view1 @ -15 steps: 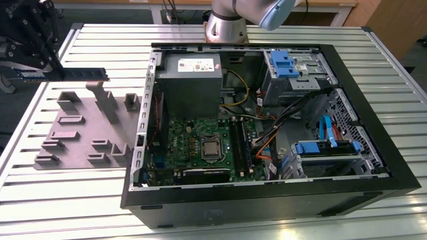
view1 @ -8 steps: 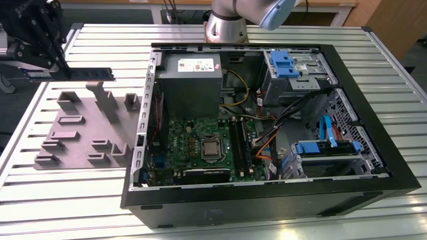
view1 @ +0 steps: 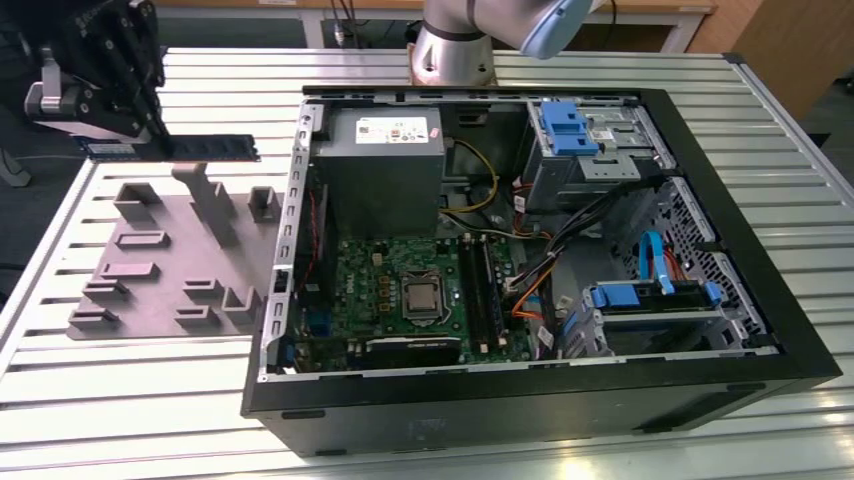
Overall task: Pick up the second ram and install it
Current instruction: 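Pick up the second ram and move it above second insertion slot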
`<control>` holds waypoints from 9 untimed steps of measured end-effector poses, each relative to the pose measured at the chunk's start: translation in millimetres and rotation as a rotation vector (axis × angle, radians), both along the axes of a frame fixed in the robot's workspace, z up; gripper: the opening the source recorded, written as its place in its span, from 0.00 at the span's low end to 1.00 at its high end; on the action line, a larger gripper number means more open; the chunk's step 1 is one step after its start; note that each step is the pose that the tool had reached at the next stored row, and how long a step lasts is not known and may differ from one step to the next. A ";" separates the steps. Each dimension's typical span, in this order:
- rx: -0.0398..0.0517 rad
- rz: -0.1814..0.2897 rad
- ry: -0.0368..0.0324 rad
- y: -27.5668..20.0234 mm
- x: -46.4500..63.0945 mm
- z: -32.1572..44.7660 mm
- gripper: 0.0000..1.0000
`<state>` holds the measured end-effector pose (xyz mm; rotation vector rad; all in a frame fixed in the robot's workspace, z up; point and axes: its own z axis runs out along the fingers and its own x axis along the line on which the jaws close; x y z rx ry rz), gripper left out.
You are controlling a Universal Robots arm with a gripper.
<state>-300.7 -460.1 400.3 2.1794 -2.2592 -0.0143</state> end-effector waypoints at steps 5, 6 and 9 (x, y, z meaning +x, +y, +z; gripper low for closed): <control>0.0000 0.000 0.0000 0.0 10.0 0.0 0.14; 0.0000 0.000 0.0000 0.0 12.1 0.0 0.14; 0.0000 0.000 0.0000 0.0 18.4 0.0 0.14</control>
